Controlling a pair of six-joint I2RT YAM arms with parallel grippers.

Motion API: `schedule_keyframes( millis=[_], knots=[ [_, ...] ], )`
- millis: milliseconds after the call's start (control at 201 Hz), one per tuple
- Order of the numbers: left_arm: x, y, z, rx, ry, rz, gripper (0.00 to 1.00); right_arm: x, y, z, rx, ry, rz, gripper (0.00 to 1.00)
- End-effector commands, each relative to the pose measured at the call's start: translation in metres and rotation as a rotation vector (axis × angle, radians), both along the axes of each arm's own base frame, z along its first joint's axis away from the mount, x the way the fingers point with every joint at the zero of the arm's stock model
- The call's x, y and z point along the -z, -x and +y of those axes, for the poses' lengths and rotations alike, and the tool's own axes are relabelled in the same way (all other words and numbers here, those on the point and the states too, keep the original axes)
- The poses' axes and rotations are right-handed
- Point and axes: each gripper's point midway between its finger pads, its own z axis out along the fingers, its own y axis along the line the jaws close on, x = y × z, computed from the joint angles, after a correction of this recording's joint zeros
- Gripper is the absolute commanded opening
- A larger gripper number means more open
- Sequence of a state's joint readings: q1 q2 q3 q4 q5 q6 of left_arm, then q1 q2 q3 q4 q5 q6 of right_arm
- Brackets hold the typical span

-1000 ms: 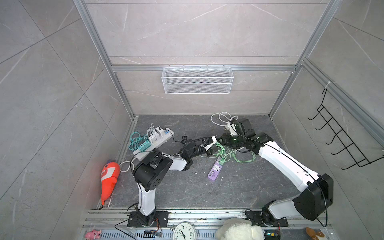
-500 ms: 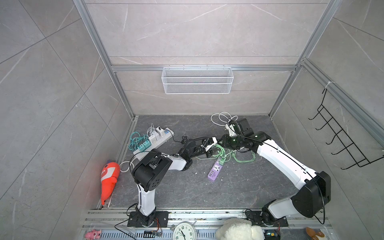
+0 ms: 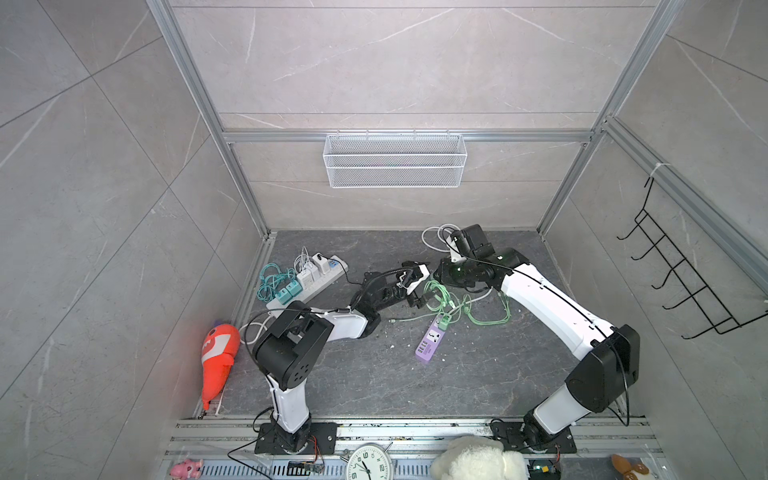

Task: Insert the plug
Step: 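Open the left gripper and draw it back while the right holds the charger, then carry the green charger with the right gripper over the purple strip's free socket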

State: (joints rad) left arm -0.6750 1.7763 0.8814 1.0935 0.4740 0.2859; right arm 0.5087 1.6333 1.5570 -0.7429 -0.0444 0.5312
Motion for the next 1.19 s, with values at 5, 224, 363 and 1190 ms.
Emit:
schedule_keyframes(
  millis=[5,224,363,1190],
  knots=[
    [-0.026,0.0,0.017,-0.089,0.003,-0.062,0.86,-0.025,-0.032,-0.013,0.124,0.051,-0.117,0.05],
    [-0.016,-0.008,0.045,-0.275,-0.032,0.05,0.77,-0.055,-0.05,-0.055,0.319,0.21,-0.207,0.05],
    [-0.002,0.006,0.038,-0.35,-0.132,0.072,0.69,-0.071,-0.022,-0.105,0.445,0.323,-0.231,0.06],
    [0.045,0.085,0.044,-0.526,-0.111,0.268,0.59,0.058,0.144,-0.141,0.362,0.553,0.092,0.04]
  ],
)
